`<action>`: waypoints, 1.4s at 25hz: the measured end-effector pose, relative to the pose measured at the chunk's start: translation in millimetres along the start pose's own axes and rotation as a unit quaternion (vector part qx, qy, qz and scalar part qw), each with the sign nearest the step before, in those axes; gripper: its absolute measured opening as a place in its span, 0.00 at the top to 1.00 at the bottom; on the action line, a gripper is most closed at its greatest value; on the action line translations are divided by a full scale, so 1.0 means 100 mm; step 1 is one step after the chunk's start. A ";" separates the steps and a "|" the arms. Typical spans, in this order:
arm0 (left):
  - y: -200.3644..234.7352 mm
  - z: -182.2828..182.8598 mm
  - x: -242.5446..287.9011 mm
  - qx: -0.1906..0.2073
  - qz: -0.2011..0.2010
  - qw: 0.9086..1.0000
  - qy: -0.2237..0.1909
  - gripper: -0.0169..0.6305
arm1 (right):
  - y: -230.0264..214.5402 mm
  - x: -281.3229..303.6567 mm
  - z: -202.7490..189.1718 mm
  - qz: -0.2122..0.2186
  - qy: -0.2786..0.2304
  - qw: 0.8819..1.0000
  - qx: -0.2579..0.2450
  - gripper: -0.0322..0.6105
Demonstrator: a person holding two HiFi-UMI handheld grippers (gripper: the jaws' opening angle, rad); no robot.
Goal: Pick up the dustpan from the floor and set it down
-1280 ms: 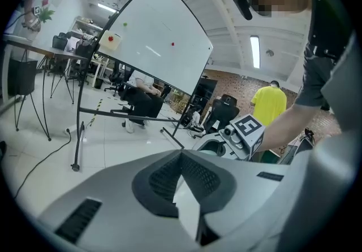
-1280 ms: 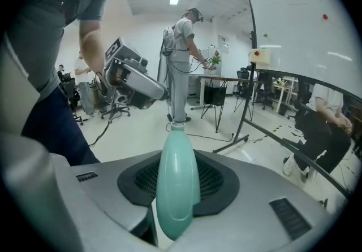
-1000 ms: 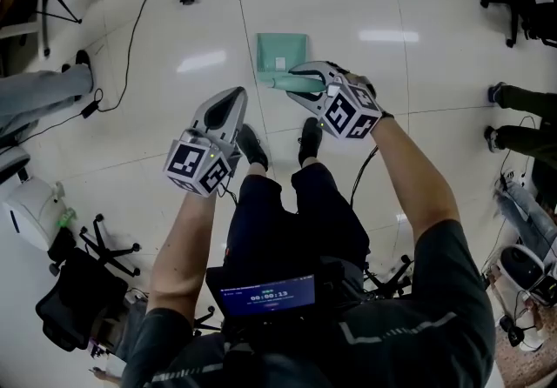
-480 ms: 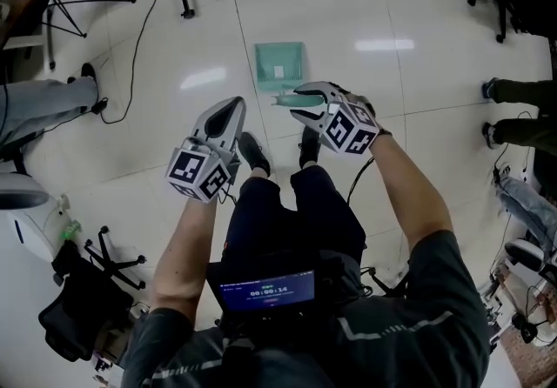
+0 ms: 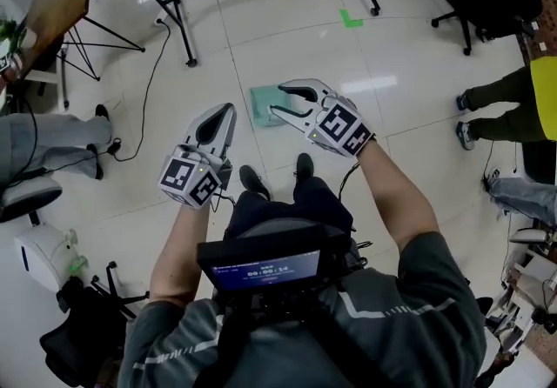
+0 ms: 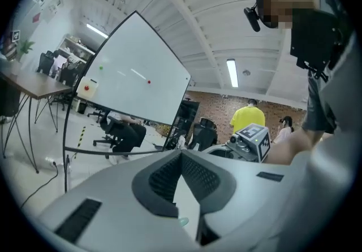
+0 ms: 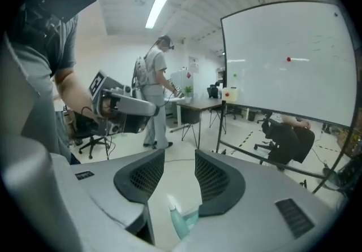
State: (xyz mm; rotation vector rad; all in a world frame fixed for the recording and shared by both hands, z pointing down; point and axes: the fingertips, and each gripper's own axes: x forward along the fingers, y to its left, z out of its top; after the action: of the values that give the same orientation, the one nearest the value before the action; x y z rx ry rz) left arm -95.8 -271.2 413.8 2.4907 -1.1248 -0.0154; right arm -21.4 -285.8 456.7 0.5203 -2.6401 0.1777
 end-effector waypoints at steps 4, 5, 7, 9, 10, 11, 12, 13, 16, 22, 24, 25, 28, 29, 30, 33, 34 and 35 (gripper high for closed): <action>-0.38 0.57 -0.19 0.018 -0.017 0.999 -0.038 0.93 | 0.04 -0.46 0.71 -0.035 -0.062 0.997 0.007 0.66; -0.45 0.70 -0.23 0.023 -0.021 0.998 -0.051 0.93 | 0.01 -0.58 0.87 -0.043 -0.078 0.996 0.007 0.66; -0.56 0.95 -0.36 0.033 -0.023 0.996 -0.078 0.93 | 0.04 -0.81 1.16 -0.051 -0.104 0.993 0.007 0.66; -0.63 1.15 -0.51 0.043 -0.019 0.995 -0.087 0.93 | 0.14 -0.98 1.42 -0.056 -0.122 0.991 0.004 0.66; -0.68 1.22 -0.58 0.052 -0.020 0.995 -0.085 0.93 | 0.20 -1.05 1.53 -0.060 -0.129 0.990 0.001 0.66; -0.73 1.29 -0.64 0.060 -0.023 0.994 -0.083 0.93 | 0.26 -1.11 1.63 -0.064 -0.135 0.989 -0.002 0.68; -0.78 1.36 -0.70 0.067 -0.027 0.994 -0.083 0.93 | 0.32 -1.17 1.72 -0.066 -0.142 0.988 -0.006 0.74; -0.83 1.43 -0.74 0.071 -0.029 0.993 -0.087 0.93 | 0.38 -1.22 1.80 -0.066 -0.149 0.987 -0.010 0.79; -1.01 1.60 -0.79 0.070 -0.034 0.992 -0.101 0.93 | 0.48 -1.42 1.94 -0.064 -0.163 0.984 -0.012 0.81; -1.14 1.81 -0.77 0.079 -0.034 0.991 -0.106 0.93 | 0.45 -1.63 2.11 -0.094 -0.154 0.983 -0.025 0.92; -1.10 1.86 -0.78 0.074 -0.026 0.991 -0.113 0.93 | 0.41 -1.68 2.15 -0.100 -0.156 0.982 -0.026 0.92; -1.10 1.86 -0.77 0.072 -0.025 0.991 -0.112 0.93 | 0.38 -1.71 2.16 -0.102 -0.159 0.982 -0.021 0.92; -1.12 1.88 -0.70 0.077 -0.024 0.991 -0.105 0.93 | 0.25 -1.79 2.19 -0.111 -0.164 0.980 -0.001 0.92; -1.14 1.89 -0.68 0.076 -0.023 0.991 -0.105 0.93 | 0.21 -1.81 2.19 -0.111 -0.165 0.980 0.003 0.92; -1.15 1.90 -0.66 0.074 -0.022 0.991 -0.105 0.93 | 0.18 -1.83 2.19 -0.110 -0.165 0.980 0.006 0.92; -1.23 1.89 -0.57 0.072 -0.018 0.992 -0.104 0.93 | 0.09 -1.88 2.14 -0.108 -0.161 0.981 0.012 0.92; -1.27 1.89 -0.54 0.071 -0.016 0.992 -0.102 0.93 | 0.06 -1.91 2.13 -0.105 -0.161 0.981 0.012 0.92; -1.32 1.88 -0.50 0.070 -0.014 0.992 -0.101 0.93 | 0.03 -1.94 2.12 -0.101 -0.162 0.982 0.011 0.92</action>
State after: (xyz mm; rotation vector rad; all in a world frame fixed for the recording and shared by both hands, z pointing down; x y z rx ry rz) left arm -67.1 -224.0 185.1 2.6774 -1.2082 -0.2086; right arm 54.0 -262.6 180.3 0.8855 -2.8756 0.0619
